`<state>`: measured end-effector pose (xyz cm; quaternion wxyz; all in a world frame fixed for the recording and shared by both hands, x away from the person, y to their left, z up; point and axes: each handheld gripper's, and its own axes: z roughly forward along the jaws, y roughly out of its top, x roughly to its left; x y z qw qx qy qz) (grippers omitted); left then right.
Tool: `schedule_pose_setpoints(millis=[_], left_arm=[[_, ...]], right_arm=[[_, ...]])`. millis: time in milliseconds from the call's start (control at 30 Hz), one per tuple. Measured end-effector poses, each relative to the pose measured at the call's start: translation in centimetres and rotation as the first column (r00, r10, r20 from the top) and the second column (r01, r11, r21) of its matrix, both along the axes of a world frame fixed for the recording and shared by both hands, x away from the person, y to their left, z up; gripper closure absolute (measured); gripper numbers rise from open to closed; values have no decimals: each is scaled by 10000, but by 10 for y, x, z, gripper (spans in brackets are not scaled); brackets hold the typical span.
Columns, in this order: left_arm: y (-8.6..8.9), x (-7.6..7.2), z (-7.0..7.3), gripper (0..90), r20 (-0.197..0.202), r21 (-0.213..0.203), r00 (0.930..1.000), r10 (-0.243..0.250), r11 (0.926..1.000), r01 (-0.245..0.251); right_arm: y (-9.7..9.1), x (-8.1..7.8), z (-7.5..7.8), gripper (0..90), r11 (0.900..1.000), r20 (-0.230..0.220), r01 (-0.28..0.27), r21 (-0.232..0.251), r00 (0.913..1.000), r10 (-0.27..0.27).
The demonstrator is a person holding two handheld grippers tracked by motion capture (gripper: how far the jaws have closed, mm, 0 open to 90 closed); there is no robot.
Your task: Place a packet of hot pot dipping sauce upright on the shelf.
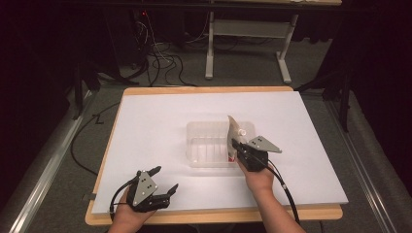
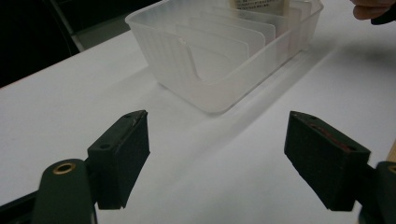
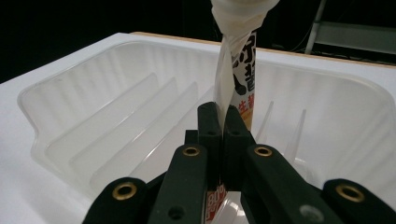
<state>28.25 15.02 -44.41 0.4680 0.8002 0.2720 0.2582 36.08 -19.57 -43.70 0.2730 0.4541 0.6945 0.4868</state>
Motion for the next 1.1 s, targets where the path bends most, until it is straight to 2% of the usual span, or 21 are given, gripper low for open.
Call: schedule_pose_setpoints(millis=[333, 467, 533, 567, 600, 633, 667, 733, 767, 833, 1100], left_arm=[[0, 0, 0, 226, -5, -16, 10000, 0, 10000, 0], [1, 0, 0, 226, 16, -16, 10000, 14, 10000, -14], [0, -1, 0, 226, 9, 7, 10000, -5, 10000, 5], [0, -1, 0, 226, 9, 7, 10000, -5, 10000, 5], [0, 0, 0, 226, -6, 31, 10000, -28, 10000, 28], [0, 0, 0, 226, -6, 31, 10000, -28, 10000, 28], [0, 0, 0, 226, -8, 49, 10000, -33, 10000, 33], [-1, 0, -1, 226, -29, 11, 10000, -17, 10000, 17], [-1, 0, -1, 226, -29, 11, 10000, -17, 10000, 17], [0, 0, -1, 226, -33, 2, 10000, -4, 10000, 4], [0, 0, -1, 226, -21, 24, 10000, -2, 10000, 3]], right_arm=[[0, -7, -7, 885, 10000, -51, -59, -81, 10000, 58], [0, -7, -6, 838, 9999, -23, -124, -54, 9999, 124], [-1, -6, -4, 766, 9998, -54, -192, -16, 9998, 192], [-1, -6, -4, 766, 9998, -54, -192, -16, 9998, 192], [-1, -6, -2, 688, 9997, -114, -223, -24, 9997, 223], [-1, -6, -2, 688, 9997, -114, -223, -24, 9997, 223], [-1, -5, 0, 599, 9995, -140, -306, -14, 9994, 305], [-1, -5, 2, 526, 9992, -145, -387, 58, 9991, 388], [-1, -5, 2, 526, 9992, -145, -387, 58, 9991, 388], [-2, -5, 4, 434, 9985, -140, -526, 116, 9985, 528], [-4, -4, 8, 279, 9968, -12, -761, 247, 9971, 761]])
